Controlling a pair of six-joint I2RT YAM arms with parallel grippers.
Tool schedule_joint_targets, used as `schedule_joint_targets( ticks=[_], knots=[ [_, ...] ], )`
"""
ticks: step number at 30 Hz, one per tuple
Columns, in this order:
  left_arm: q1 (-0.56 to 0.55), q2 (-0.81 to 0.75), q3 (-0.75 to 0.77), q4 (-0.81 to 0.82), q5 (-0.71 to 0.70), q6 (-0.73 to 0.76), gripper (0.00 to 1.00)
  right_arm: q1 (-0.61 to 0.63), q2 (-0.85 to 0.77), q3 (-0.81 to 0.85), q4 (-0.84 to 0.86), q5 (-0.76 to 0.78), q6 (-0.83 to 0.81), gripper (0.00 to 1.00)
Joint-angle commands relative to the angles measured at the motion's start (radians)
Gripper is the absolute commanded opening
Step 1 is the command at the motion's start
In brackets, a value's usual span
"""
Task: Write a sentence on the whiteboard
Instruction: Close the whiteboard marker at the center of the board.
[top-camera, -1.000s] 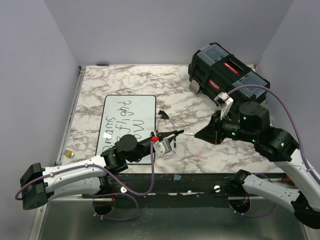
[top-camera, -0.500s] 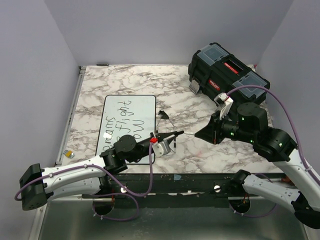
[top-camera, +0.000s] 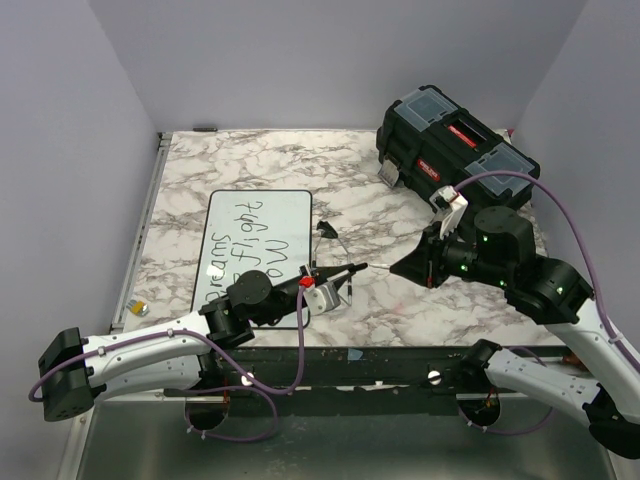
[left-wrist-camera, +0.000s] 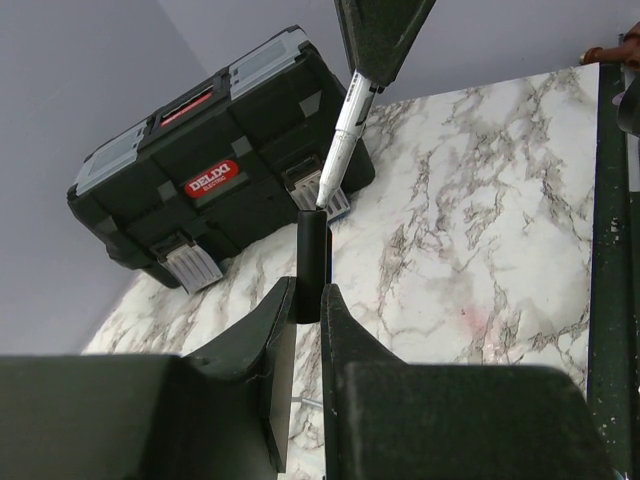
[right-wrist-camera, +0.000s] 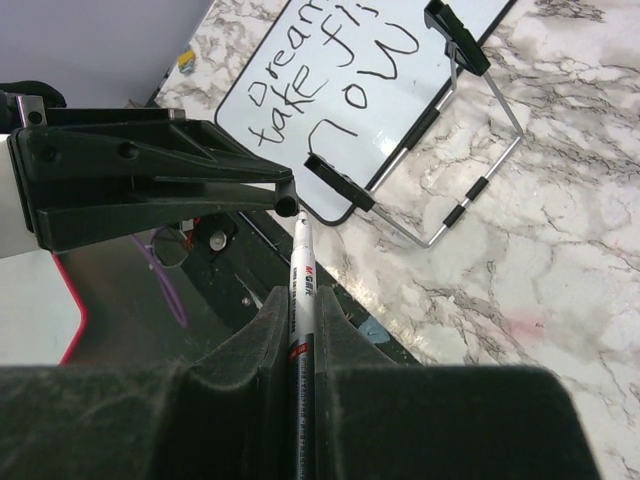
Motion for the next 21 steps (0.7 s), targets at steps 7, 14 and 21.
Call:
schedule_joint_targets(
  ticks=[7, 14, 21],
  knots=[
    [0.0, 0.011, 0.0, 0.001, -0.003, -0.005, 0.0, 0.004, -0.008, -0.004, 0.03, -0.005, 0.011, 0.01],
    [0.0, 0.028, 0.005, 0.01, -0.004, -0.01, 0.0, 0.004, -0.008, -0.019, 0.037, -0.009, 0.012, 0.01],
    [0.0, 0.026, 0.009, 0.014, -0.003, -0.015, 0.0, 0.004, -0.004, -0.045, 0.047, -0.013, 0.013, 0.01]
  ],
)
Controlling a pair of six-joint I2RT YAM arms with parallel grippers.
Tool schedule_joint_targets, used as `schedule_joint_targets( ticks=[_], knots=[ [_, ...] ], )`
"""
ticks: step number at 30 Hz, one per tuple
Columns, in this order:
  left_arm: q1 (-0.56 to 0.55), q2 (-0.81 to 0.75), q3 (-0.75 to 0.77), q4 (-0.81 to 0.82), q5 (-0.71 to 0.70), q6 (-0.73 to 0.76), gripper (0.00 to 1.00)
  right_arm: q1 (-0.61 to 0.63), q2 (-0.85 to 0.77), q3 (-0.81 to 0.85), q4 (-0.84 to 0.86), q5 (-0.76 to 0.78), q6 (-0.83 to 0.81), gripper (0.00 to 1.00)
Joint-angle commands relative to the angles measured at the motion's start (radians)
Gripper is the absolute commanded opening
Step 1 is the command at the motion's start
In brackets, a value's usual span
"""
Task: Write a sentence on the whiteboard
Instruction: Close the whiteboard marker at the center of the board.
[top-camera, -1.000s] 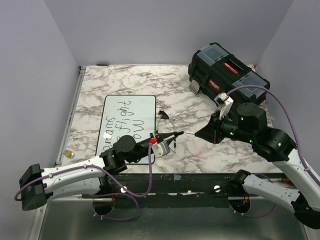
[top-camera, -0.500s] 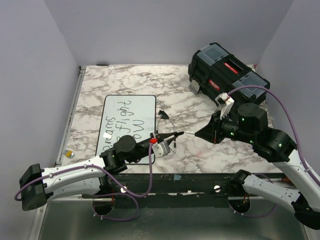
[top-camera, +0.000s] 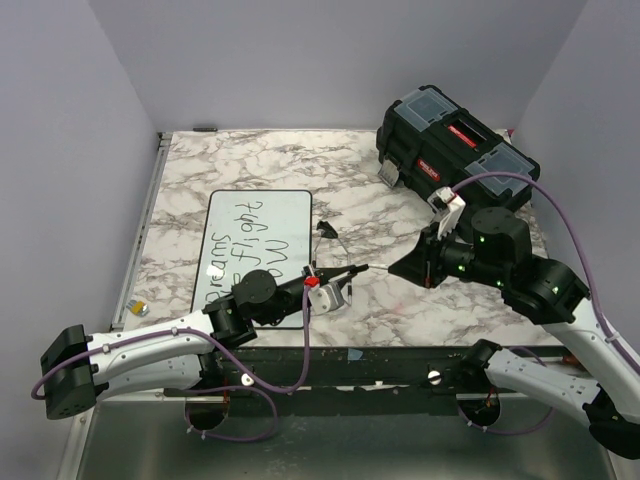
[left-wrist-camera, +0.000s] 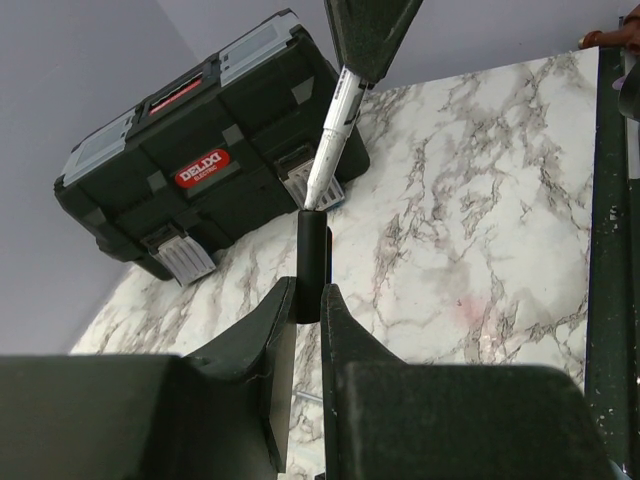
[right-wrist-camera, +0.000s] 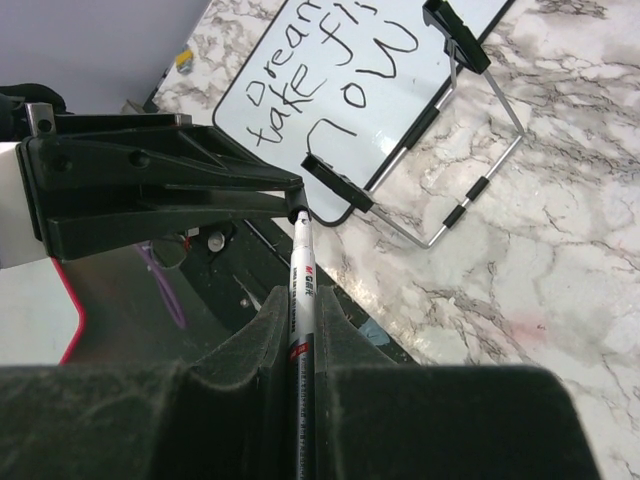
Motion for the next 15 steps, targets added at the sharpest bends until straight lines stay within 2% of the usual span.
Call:
schedule_joint_targets(
  ticks=[1, 9, 15],
  knots=[
    [0.001, -0.002, 0.008, 0.019, -0.002, -0.013, 0.0, 0.003, -0.002, -0.027, 0.026, -0.012, 0.007, 0.01],
    [0.001, -0.007, -0.003, 0.034, 0.002, -0.012, 0.0, 0.003, 0.0, -0.049, 0.034, -0.019, 0.005, 0.01],
    [0.001, -0.007, -0.007, 0.0, 0.072, 0.037, 0.0, 0.004, 0.037, -0.04, 0.012, -0.064, -0.046, 0.01]
  ],
)
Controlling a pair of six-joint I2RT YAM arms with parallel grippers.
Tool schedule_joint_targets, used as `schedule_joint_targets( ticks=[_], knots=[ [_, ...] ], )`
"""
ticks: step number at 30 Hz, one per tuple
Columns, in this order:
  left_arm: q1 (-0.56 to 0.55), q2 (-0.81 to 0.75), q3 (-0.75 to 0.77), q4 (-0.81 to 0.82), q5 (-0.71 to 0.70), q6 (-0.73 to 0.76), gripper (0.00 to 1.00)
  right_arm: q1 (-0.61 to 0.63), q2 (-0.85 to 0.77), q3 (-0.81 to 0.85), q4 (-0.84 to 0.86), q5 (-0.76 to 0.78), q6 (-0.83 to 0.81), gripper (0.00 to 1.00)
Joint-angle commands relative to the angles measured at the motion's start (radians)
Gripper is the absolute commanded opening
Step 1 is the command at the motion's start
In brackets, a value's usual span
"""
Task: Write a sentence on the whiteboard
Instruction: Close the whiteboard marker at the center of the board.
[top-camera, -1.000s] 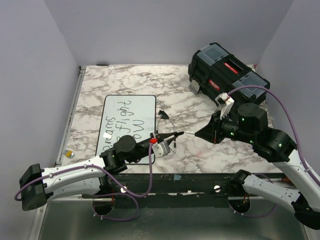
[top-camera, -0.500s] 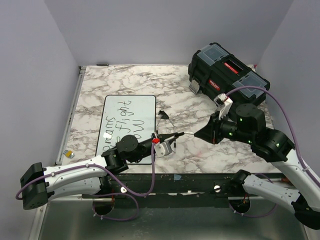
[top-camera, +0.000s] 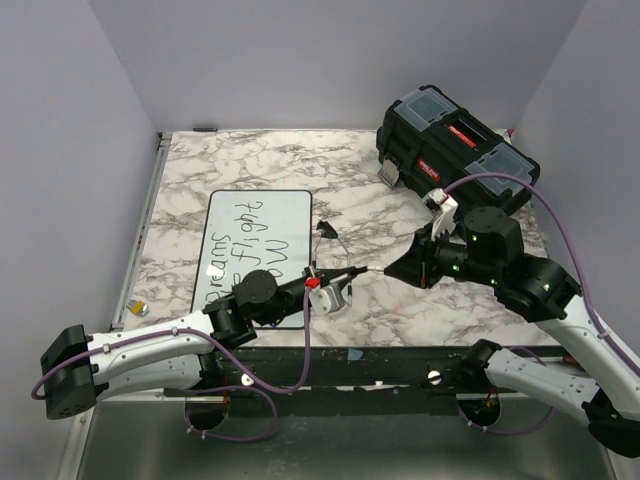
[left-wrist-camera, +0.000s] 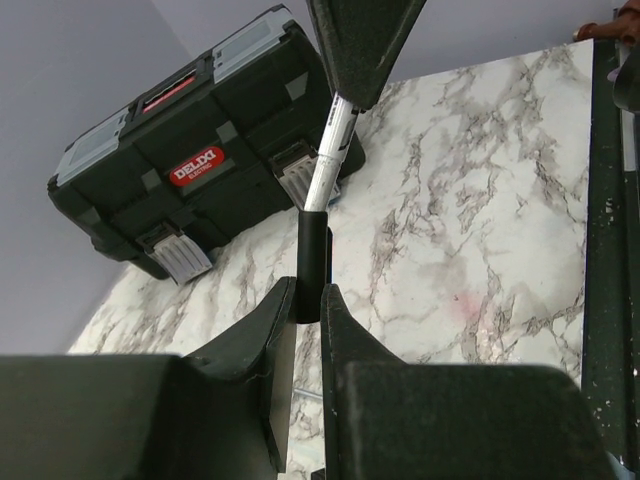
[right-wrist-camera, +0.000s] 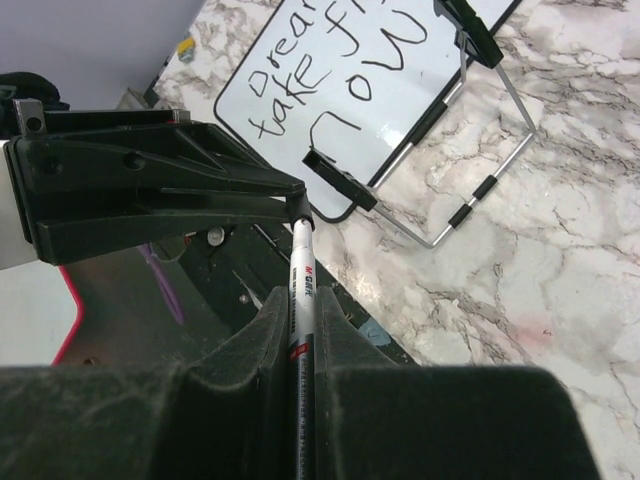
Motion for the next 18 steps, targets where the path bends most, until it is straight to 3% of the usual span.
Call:
schedule_joint_targets(
  ticks=[1, 13, 18],
  knots=[
    [0.002, -0.005, -0.003, -0.013, 0.069, 0.046, 0.0, 0.003, 0.034, 0.0, -0.024, -0.055, -0.051, 0.01],
    [0.001, 0.019, 0.099, -0.195, 0.18, 0.114, 0.0, 0.004, 0.13, 0.019, -0.021, -0.153, -0.128, 0.01],
    [0.001, 0.025, 0.109, -0.175, 0.216, 0.108, 0.0, 0.004, 0.132, -0.009, 0.045, -0.207, -0.119, 0.01]
  ],
)
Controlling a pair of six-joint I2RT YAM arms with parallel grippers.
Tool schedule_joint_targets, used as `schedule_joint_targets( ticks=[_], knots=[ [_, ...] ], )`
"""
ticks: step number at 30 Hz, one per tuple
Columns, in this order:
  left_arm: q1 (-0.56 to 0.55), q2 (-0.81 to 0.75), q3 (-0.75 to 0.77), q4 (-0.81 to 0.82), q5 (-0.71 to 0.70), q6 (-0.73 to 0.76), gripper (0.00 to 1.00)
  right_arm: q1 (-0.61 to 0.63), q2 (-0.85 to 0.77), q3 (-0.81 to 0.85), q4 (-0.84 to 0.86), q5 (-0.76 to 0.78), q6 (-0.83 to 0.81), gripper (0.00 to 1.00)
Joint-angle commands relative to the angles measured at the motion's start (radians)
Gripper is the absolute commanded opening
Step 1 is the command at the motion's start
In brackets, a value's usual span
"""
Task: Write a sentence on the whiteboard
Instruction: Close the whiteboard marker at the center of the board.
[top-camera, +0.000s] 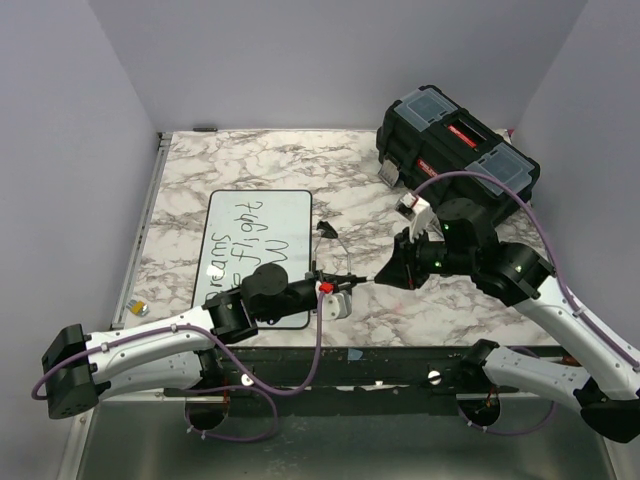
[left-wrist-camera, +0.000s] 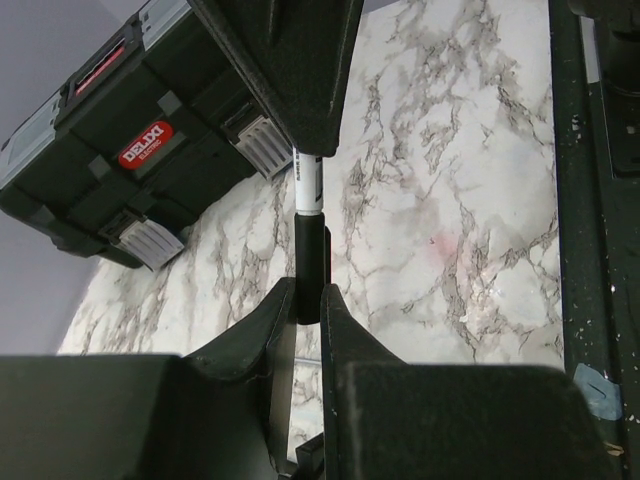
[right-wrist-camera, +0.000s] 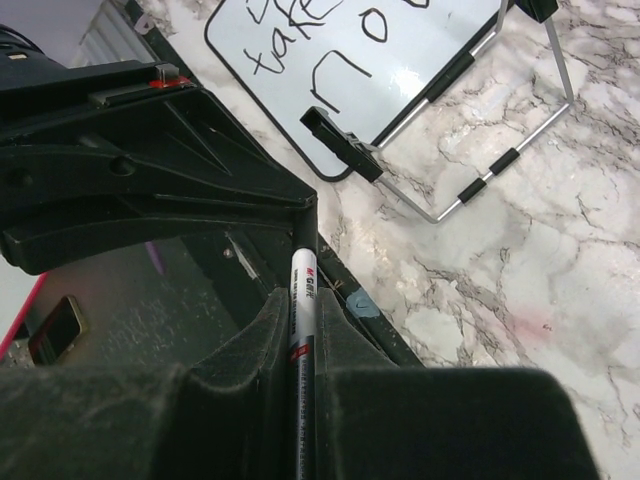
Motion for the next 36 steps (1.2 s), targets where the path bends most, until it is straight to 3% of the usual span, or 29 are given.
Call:
schedule_joint_targets(
  ticks=[1, 7, 25, 32, 34, 36],
  knots=[
    [-0.009, 0.005, 0.043, 0.046, 0.127, 0.009, 0.0, 0.004, 0.01, -0.015, 0.079, -0.105, -0.015, 0.01],
    [-0.009, 0.01, 0.053, 0.086, 0.116, -0.016, 0.0, 0.004, 0.015, -0.032, 0.111, -0.139, -0.012, 0.01],
    [0.03, 0.11, 0.173, 0.126, 0.405, -0.12, 0.0, 0.004, 0.037, -0.068, 0.13, -0.264, -0.133, 0.01],
    [0.042, 0.131, 0.209, 0.081, 0.332, -0.136, 0.0, 0.004, 0.026, -0.067, 0.112, -0.163, -0.123, 0.01],
    [0.054, 0.119, 0.197, 0.072, 0.309, -0.161, 0.1, 0.004, 0.015, -0.073, 0.121, -0.093, -0.095, 0.01],
    [0.063, 0.106, 0.18, 0.07, 0.266, -0.19, 0.33, 0.003, 0.006, -0.081, 0.132, -0.021, -0.067, 0.01]
  ],
)
